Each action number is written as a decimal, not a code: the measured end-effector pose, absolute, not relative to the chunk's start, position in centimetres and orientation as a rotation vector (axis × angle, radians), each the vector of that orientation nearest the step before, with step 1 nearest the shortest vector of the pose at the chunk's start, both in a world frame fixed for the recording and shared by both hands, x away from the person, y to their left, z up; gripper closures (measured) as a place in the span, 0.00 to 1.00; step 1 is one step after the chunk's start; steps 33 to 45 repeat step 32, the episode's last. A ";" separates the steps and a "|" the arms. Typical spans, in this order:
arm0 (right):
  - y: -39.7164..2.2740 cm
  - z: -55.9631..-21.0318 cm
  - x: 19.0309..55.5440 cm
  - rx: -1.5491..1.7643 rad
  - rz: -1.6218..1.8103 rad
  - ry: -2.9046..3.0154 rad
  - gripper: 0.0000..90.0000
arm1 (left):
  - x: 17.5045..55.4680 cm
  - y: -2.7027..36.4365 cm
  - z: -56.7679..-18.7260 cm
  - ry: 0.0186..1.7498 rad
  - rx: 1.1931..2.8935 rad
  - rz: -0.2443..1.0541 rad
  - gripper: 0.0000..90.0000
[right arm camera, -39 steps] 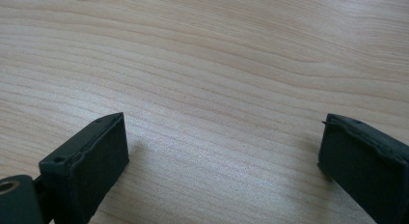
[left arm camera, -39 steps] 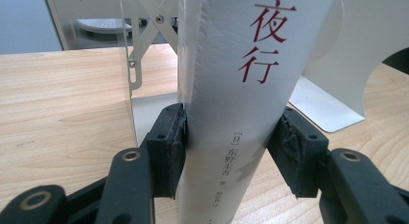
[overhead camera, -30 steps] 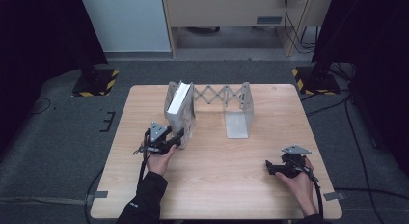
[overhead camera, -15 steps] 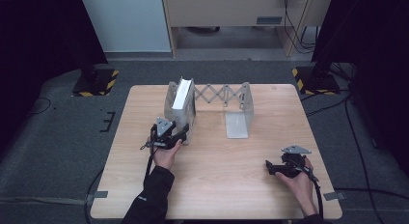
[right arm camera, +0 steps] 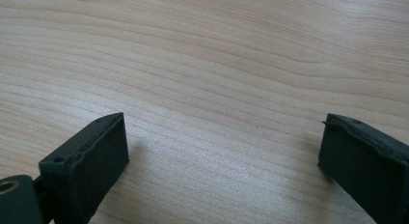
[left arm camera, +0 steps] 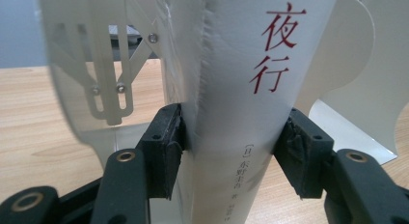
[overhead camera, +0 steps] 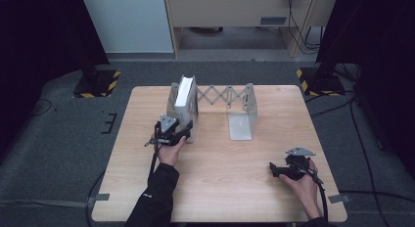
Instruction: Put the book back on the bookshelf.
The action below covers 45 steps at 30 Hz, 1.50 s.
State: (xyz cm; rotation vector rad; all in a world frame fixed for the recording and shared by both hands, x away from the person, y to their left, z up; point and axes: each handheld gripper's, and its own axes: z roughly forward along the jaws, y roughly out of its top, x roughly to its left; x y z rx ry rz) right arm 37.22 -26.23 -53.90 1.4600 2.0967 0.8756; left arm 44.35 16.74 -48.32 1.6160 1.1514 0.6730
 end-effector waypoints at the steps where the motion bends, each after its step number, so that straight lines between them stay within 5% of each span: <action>1: -26.2 -53.9 37.2 1.460 0.876 2.097 0.04 | 44.5 16.7 -48.4 1.145 1.618 0.676 0.50; 45: -26.2 -53.9 37.3 1.456 0.877 2.099 0.04 | 39.5 20.2 -46.9 1.102 1.728 0.516 0.35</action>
